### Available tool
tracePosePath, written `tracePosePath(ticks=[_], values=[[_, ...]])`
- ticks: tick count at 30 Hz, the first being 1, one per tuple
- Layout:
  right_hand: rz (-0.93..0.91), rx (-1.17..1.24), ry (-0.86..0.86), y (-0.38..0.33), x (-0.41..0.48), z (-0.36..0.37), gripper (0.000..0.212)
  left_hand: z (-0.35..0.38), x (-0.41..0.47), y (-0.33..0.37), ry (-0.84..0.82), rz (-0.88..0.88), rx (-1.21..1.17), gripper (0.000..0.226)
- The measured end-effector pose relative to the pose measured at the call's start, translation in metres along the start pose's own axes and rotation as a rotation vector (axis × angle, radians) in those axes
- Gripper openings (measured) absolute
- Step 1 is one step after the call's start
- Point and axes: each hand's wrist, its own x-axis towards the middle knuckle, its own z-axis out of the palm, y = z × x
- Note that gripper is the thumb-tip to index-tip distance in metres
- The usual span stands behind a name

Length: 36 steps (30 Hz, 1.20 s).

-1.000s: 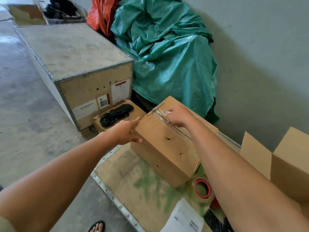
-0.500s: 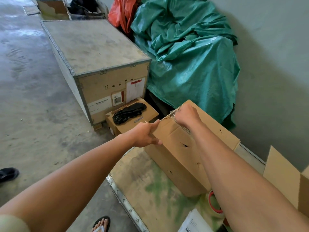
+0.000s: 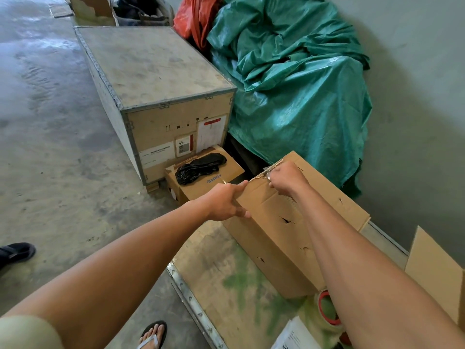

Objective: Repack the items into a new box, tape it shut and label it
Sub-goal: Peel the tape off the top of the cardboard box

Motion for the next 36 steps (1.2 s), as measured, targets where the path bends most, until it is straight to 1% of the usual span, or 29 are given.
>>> tracePosePath(ticks=[2, 4, 8, 13, 16, 18, 21, 25, 28, 31, 33, 36], values=[[0.015, 0.03, -0.046, -0.002, -0.002, -0.002, 0.023, -0.001, 0.0, 0.002, 0.0, -0.007, -0.011, 0.105], [0.021, 0.05, -0.047, -0.004, -0.003, -0.001, 0.028, -0.001, 0.0, 0.005, 0.002, -0.008, -0.013, 0.106], [-0.016, 0.037, -0.038, -0.002, -0.009, 0.003, 0.024, -0.003, -0.003, 0.007, -0.005, -0.024, -0.025, 0.106], [-0.057, -0.006, 0.01, 0.004, -0.04, 0.0, 0.025, -0.004, -0.006, 0.013, 0.003, -0.032, 0.0, 0.105], [-0.073, 0.064, 0.088, 0.012, -0.071, -0.006, 0.037, -0.006, -0.007, 0.019, 0.013, -0.043, -0.007, 0.102], [-0.067, 0.158, 0.142, 0.023, -0.086, -0.007, 0.033, -0.007, -0.01, 0.023, 0.009, -0.049, 0.012, 0.102], [-0.011, 0.301, 0.253, 0.04, -0.112, -0.01, 0.03, -0.008, -0.01, 0.029, -0.005, -0.026, 0.076, 0.1], [0.104, 0.458, 0.467, 0.063, -0.157, 0.0, 0.022, -0.005, -0.01, 0.035, -0.017, 0.025, 0.217, 0.098], [0.205, 0.59, 0.587, 0.082, -0.197, 0.026, 0.02, -0.001, -0.01, 0.037, -0.027, 0.037, 0.266, 0.094], [0.268, 0.651, 0.704, 0.098, -0.239, 0.063, 0.02, -0.002, -0.01, 0.039, -0.03, 0.04, 0.244, 0.097], [0.315, 0.656, 0.702, 0.106, -0.258, 0.094, 0.02, -0.003, -0.01, 0.039, -0.028, 0.029, 0.209, 0.098], [0.455, 0.613, 0.561, 0.119, -0.265, 0.144, 0.018, -0.004, -0.006, 0.035, -0.031, 0.012, 0.201, 0.098]])
